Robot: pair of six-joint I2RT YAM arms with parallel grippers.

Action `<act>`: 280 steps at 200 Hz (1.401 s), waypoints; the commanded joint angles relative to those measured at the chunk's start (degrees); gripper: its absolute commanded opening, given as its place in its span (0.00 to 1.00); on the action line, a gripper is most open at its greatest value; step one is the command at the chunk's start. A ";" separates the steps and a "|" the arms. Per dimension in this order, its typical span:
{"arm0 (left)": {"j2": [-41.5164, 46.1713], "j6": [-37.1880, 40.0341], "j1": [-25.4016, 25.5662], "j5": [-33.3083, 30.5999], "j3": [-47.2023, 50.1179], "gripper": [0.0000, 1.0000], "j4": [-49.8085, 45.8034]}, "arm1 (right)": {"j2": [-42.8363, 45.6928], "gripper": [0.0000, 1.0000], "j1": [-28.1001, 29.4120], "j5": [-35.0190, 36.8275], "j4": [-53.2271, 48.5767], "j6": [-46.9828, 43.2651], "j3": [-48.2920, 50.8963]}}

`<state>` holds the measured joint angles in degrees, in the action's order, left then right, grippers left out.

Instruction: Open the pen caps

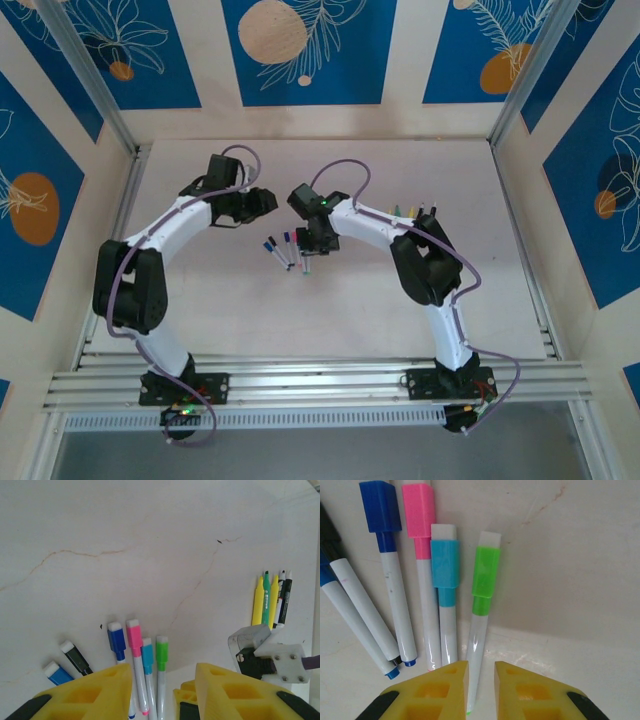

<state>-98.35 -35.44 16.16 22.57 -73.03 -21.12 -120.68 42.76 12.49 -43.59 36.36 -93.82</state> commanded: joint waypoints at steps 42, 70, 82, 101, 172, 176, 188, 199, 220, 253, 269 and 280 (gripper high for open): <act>-1.46 1.10 0.76 0.23 -1.43 0.37 -1.04 | -2.32 0.21 0.65 -2.37 -1.99 0.12 -1.79; -1.72 1.31 0.75 0.28 -1.42 0.36 -1.20 | -3.05 0.21 0.92 -2.28 -2.22 0.02 -2.37; -1.76 1.27 0.72 0.19 -1.33 0.36 -1.12 | -3.39 0.21 0.92 -2.24 -2.41 -0.06 -2.57; -2.11 1.20 0.78 0.45 -1.33 0.35 -1.04 | -4.16 0.21 0.92 -1.86 -2.88 -0.13 -2.91; -2.38 1.55 0.85 -0.06 -0.89 0.35 -1.03 | -8.36 0.20 1.55 5.61 -9.50 0.35 -6.71; -2.38 1.64 0.82 -0.08 -0.90 0.35 -1.10 | -8.64 0.20 1.66 6.23 -9.93 0.31 -7.03; -2.42 1.64 0.83 -0.15 -0.92 0.35 -1.20 | -9.28 0.20 1.84 7.92 -11.10 0.37 -7.46; -2.46 1.60 0.89 -0.25 -0.82 0.35 -1.05 | -9.61 0.20 1.78 8.49 -11.34 0.30 -7.39; -2.64 1.49 1.03 -0.18 -0.82 0.35 -0.94 | -9.92 0.18 1.47 8.47 -10.91 0.33 -6.35; -2.90 1.43 1.54 -0.37 -1.21 0.35 -1.10 | -10.24 0.05 0.69 9.14 -11.18 0.73 -4.65; -3.08 1.44 1.89 -0.59 -1.65 0.35 -1.59 | -8.74 0.00 -0.01 9.31 -10.22 0.68 -3.04; -3.25 1.40 2.16 -0.63 -1.89 0.35 -1.68 | -7.10 0.00 -0.54 9.10 -8.91 0.02 -1.60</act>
<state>-100.75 -35.42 17.06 22.44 -73.01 -21.56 -127.46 44.45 18.00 -50.43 36.56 -99.92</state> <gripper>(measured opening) 0.347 0.062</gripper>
